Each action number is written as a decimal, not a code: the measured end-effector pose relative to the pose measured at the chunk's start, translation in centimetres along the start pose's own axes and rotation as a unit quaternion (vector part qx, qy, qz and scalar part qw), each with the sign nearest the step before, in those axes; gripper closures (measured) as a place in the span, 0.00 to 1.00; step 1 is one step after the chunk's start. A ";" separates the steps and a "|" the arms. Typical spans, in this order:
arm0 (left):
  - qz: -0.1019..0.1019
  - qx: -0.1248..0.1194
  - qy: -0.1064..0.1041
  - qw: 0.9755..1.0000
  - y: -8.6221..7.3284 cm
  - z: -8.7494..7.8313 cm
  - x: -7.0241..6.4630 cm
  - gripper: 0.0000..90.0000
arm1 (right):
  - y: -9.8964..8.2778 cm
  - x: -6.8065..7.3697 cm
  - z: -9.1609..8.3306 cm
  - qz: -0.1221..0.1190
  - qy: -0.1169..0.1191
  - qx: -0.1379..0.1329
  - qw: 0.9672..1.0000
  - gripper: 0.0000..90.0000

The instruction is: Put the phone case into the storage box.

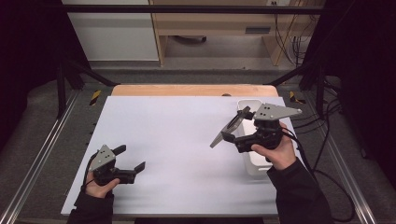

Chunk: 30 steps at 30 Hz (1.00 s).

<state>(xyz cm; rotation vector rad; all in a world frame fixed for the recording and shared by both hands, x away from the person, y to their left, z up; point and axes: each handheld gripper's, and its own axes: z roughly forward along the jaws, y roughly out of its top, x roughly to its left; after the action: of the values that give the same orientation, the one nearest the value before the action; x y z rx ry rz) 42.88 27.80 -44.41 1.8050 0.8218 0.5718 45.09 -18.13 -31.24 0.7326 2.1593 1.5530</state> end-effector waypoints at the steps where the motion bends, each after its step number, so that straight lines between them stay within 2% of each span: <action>1: -0.001 0.000 0.002 1.000 -0.1 -0.1 0.1 0.00 | 0.1 -0.1 0.0 0.000 0.000 0.001 1.000 0.13; 9: -0.006 -0.003 0.008 1.000 -0.4 -0.5 0.5 0.00 | 0.9 -0.9 0.0 0.005 -0.031 0.002 1.000 0.13; 18: -0.007 -0.004 0.008 1.000 -0.6 -0.6 0.7 0.00 | 1.5 -1.7 -0.4 0.009 -0.053 -0.001 0.999 0.13; 25: -0.007 -0.003 0.008 1.000 -0.6 -0.6 0.8 0.00 | 2.1 -2.1 -0.6 0.017 -0.077 -0.007 0.997 0.13; 30: -0.006 -0.002 0.008 1.000 -0.6 -0.5 0.7 0.00 | 2.3 -2.6 -0.6 0.023 -0.104 -0.003 0.994 0.13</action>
<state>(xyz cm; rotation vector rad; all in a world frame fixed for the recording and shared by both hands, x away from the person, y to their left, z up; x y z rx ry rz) 42.83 28.83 -44.80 1.7933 0.8405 0.5810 47.29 -19.59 -28.84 0.9055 1.9987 1.4361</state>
